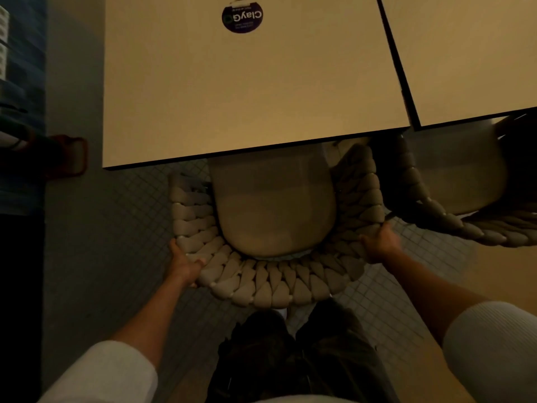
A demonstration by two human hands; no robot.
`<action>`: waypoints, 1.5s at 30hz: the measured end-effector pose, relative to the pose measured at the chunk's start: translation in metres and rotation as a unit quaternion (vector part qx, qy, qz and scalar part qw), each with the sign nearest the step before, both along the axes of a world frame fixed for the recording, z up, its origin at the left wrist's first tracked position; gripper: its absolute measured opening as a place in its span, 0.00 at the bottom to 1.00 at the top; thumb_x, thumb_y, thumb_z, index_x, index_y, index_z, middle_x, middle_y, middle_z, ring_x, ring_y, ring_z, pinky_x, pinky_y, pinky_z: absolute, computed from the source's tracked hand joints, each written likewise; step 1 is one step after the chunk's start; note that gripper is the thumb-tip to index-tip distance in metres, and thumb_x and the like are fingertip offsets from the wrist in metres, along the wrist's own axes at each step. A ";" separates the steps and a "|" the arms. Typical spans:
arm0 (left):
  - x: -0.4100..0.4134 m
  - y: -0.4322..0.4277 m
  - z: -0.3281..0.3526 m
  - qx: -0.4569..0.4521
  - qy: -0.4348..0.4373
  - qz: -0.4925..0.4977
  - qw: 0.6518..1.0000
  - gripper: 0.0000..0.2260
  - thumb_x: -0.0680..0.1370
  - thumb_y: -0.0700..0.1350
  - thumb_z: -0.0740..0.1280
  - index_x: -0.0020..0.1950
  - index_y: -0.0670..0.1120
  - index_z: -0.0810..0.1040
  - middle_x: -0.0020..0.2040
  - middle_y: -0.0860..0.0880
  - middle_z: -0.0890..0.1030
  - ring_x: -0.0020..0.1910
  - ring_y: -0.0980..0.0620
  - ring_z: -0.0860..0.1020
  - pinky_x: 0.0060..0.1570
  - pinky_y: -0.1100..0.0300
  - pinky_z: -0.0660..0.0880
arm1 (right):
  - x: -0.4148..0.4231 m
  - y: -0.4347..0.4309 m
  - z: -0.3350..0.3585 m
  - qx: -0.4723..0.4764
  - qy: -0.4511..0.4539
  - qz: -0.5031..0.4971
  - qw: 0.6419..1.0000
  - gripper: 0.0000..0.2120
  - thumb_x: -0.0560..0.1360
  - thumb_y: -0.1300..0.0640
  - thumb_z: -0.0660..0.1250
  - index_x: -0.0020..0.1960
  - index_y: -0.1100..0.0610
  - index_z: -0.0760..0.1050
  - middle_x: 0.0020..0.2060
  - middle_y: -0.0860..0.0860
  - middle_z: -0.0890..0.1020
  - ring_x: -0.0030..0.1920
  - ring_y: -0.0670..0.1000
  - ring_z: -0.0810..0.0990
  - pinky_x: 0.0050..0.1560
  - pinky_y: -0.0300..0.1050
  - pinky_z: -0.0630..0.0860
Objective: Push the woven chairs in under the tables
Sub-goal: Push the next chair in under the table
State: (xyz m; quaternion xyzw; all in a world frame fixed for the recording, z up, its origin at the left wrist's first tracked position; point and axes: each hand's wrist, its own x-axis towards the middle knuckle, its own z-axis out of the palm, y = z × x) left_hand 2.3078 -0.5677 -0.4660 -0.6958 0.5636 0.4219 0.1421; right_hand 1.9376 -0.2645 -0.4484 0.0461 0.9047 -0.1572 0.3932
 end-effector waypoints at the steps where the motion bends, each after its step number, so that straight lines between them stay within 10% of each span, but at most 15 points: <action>1: 0.000 0.003 0.002 0.004 0.009 0.008 1.000 0.45 0.75 0.42 0.76 0.78 0.62 0.47 0.65 0.45 0.72 0.60 0.33 0.77 0.38 0.30 0.81 | 0.000 0.001 0.001 -0.003 0.000 0.002 1.000 0.34 0.79 0.53 0.72 0.79 0.58 0.60 0.69 0.64 0.74 0.66 0.67 0.77 0.57 0.60 0.79; 9: 0.001 0.006 -0.003 -0.008 0.059 0.040 0.997 0.42 0.76 0.37 0.75 0.77 0.61 0.52 0.65 0.47 0.73 0.59 0.39 0.77 0.44 0.28 0.79 | 0.002 0.003 0.004 -0.002 -0.025 -0.009 1.000 0.36 0.79 0.53 0.72 0.80 0.56 0.56 0.70 0.65 0.72 0.67 0.68 0.75 0.62 0.64 0.79; 16: 0.035 -0.012 -0.067 -0.045 0.018 0.012 0.999 0.47 0.66 0.53 0.78 0.75 0.64 0.50 0.67 0.42 0.77 0.59 0.36 0.80 0.50 0.30 0.79 | 0.004 0.004 -0.003 0.000 -0.020 -0.006 1.000 0.35 0.80 0.52 0.71 0.80 0.56 0.58 0.71 0.64 0.73 0.68 0.67 0.75 0.63 0.61 0.78; 22: 0.010 0.006 -0.019 -0.048 -0.020 -0.049 0.997 0.48 0.75 0.51 0.74 0.80 0.60 0.40 0.71 0.37 0.75 0.64 0.33 0.77 0.65 0.37 0.73 | 0.006 0.006 -0.007 0.008 -0.015 0.000 1.000 0.36 0.81 0.53 0.70 0.82 0.56 0.55 0.73 0.64 0.70 0.70 0.67 0.73 0.61 0.58 0.77; 26: 0.017 -0.003 -0.034 -0.037 -0.052 -0.058 0.996 0.52 0.73 0.52 0.74 0.76 0.66 0.32 0.72 0.36 0.73 0.61 0.32 0.78 0.56 0.33 0.78 | 0.006 0.006 -0.005 0.002 -0.025 0.001 1.000 0.38 0.81 0.52 0.70 0.82 0.55 0.52 0.73 0.64 0.70 0.68 0.67 0.75 0.59 0.58 0.78; 33: -0.030 0.014 0.043 -0.180 -0.197 -0.309 0.913 0.43 0.72 0.55 0.75 0.79 0.41 0.57 0.82 0.42 0.51 0.71 0.37 0.68 0.58 0.43 0.76 | 0.022 0.018 0.011 -0.020 -0.033 -0.004 0.999 0.40 0.78 0.51 0.72 0.81 0.56 0.53 0.68 0.62 0.75 0.58 0.62 0.80 0.39 0.46 0.76; 45: -0.095 0.093 0.056 0.049 0.028 -0.475 0.878 0.17 0.79 0.55 0.70 0.61 0.45 0.79 0.57 0.45 0.83 0.56 0.46 0.80 0.54 0.57 0.75 | 0.048 0.093 0.038 -0.054 -0.024 -0.051 0.997 0.42 0.80 0.43 0.70 0.82 0.60 0.53 0.77 0.62 0.68 0.73 0.63 0.72 0.67 0.57 0.75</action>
